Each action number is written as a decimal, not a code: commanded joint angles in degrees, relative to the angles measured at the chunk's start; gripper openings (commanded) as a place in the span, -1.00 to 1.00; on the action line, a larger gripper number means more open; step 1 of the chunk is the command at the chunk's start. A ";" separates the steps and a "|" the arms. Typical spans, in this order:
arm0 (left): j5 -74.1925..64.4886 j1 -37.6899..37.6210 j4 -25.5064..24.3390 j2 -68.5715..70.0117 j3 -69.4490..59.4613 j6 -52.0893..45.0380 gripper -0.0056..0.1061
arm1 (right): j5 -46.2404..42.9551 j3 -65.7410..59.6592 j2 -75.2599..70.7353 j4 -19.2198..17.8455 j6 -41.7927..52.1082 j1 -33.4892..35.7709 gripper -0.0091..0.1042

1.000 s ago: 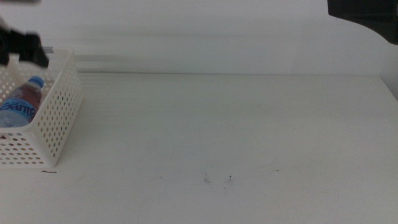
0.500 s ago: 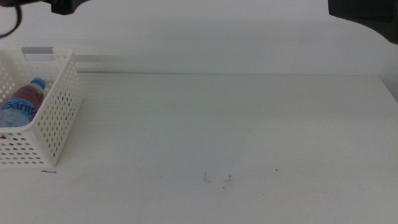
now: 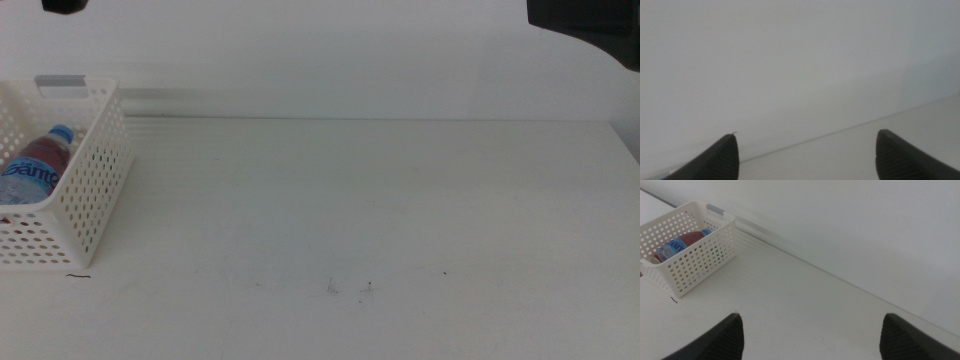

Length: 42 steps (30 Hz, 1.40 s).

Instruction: Use arms to grab the bottles and put them into the dustbin to the left of the table.

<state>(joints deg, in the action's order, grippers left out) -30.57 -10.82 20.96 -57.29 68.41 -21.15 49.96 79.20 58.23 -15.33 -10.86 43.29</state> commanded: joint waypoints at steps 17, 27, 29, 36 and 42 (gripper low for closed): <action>4.88 -0.04 -12.41 0.96 -0.30 14.23 0.78 | -0.31 0.30 -0.19 -0.65 0.36 0.10 0.79; 6.23 -0.04 -15.11 1.08 -0.30 15.22 0.78 | -0.31 0.30 -0.19 -0.65 0.36 0.10 0.79; 6.23 -0.04 -15.11 1.08 -0.30 15.22 0.78 | -0.31 0.30 -0.19 -0.65 0.36 0.10 0.79; 5.73 -0.04 -14.95 1.98 -1.11 15.22 0.78 | -0.41 -3.31 -1.68 1.12 0.36 -0.03 0.79; 10.96 -0.04 -14.55 10.46 -14.82 15.22 0.78 | -6.52 -21.81 -9.19 7.02 0.36 -9.85 0.79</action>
<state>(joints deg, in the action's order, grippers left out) -20.93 -10.82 6.15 -49.48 57.21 -6.43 46.67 61.72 51.01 -10.51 -10.86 36.39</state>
